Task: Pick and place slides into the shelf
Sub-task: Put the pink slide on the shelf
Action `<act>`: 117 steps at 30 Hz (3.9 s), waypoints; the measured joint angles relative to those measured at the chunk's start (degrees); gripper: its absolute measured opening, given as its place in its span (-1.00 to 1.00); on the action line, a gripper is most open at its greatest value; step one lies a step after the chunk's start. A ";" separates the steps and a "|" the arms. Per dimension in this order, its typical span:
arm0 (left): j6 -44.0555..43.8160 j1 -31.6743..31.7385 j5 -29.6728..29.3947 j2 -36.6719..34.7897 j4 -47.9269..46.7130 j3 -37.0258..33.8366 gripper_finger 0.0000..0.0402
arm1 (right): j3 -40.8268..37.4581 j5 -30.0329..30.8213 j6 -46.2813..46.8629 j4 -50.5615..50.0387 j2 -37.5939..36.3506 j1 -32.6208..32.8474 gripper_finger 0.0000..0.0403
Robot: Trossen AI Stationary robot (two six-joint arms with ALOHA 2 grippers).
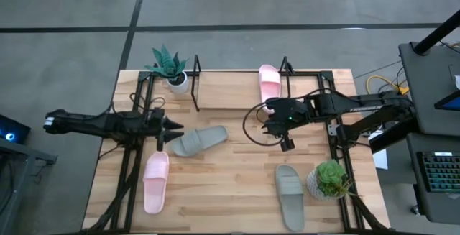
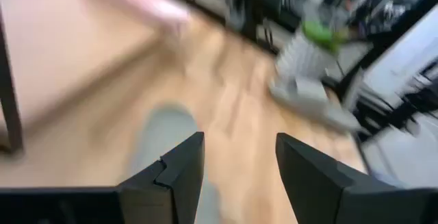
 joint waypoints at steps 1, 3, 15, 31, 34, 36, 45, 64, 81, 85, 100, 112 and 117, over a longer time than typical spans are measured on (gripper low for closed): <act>-2.26 0.00 2.18 0.22 -2.58 1.02 -0.17 | -0.03 0.00 0.03 0.00 0.00 -0.02 -0.65; -5.94 0.00 8.05 0.72 -5.19 2.16 -0.17 | -0.07 0.00 0.07 -0.06 0.00 -0.02 -0.64; -8.22 0.00 31.96 6.81 -8.11 1.78 -0.17 | -0.07 -0.08 -0.37 -0.02 0.00 -0.02 -0.67; -11.69 0.01 41.78 23.67 -16.67 2.11 -0.17 | -0.50 -0.08 -0.57 0.50 0.00 -0.02 -0.68; -9.22 0.03 41.78 25.64 -16.53 2.69 -0.17 | -0.52 -0.09 -0.55 0.48 0.00 -0.02 -0.68; -8.01 0.04 41.50 26.67 -16.63 3.29 -0.17 | -0.55 -0.09 -0.50 0.52 0.00 -0.02 -0.68; 1.95 1.43 34.69 27.96 -21.23 6.80 -0.17 | -0.57 -0.08 -0.52 0.54 0.00 -0.02 -0.68; 4.58 1.92 40.10 28.21 -30.01 6.38 -0.17 | -1.09 -0.08 0.18 0.44 0.02 -0.02 -0.67; 7.76 1.95 49.60 37.99 -29.52 6.19 -0.17 | -3.59 -0.07 -0.11 0.46 0.04 -0.02 -0.71; 9.97 1.95 51.37 41.23 -27.91 6.19 -0.17 | -3.74 -0.06 -0.13 0.45 0.04 -0.02 -0.70; 11.10 1.95 58.41 48.19 -23.84 6.15 -0.68 | -3.80 -0.02 -0.14 0.46 0.04 -0.02 -0.72; 7.37 1.88 59.97 43.47 -24.28 8.78 -0.99 | -3.80 2.00 -1.45 0.46 0.04 -0.02 -0.72; 4.39 1.90 57.79 38.58 -24.30 12.41 -0.99 | -3.39 5.44 -0.02 0.47 -0.02 -0.02 -0.72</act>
